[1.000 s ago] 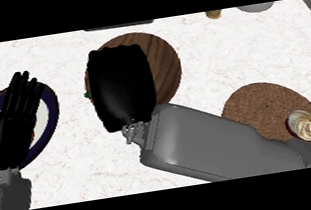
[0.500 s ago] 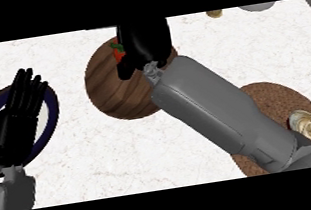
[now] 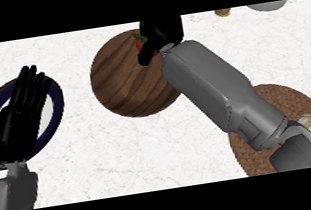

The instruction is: Pick the bell pepper from the placemat and place it in the bowl

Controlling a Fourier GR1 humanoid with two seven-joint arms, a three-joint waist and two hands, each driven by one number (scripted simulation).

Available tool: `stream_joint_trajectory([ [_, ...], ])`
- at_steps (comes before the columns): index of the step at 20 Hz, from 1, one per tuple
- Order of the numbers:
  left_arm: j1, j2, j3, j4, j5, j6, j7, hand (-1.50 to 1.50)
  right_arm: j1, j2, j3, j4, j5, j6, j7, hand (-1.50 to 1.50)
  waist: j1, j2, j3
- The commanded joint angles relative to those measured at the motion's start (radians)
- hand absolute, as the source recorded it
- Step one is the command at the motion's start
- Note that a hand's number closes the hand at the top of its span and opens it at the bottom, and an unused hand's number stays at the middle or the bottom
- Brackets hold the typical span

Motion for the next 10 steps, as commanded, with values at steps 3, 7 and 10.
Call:
stream_joint_trajectory([
  [3, -0.011, -0.016, -0.030, -0.008, -0.021, 0.005, 0.001, 0.00, 0.000, 0.002, -0.110, 0.185, -0.112, -0.021, -0.063, 1.50, 0.023, 0.010, 0.001],
  [7, -0.018, -0.031, -0.047, -0.024, -0.028, 0.018, 0.012, 0.00, 0.013, 0.002, -0.142, 0.235, -0.169, 0.050, -0.234, -1.50, 0.042, 0.018, 0.002],
  [10, 0.007, -0.015, -0.028, -0.023, -0.010, -0.006, 0.003, 0.00, 0.034, 0.002, -0.186, 0.195, -0.227, -0.042, -0.358, -1.50, 0.044, 0.015, 0.002],
])
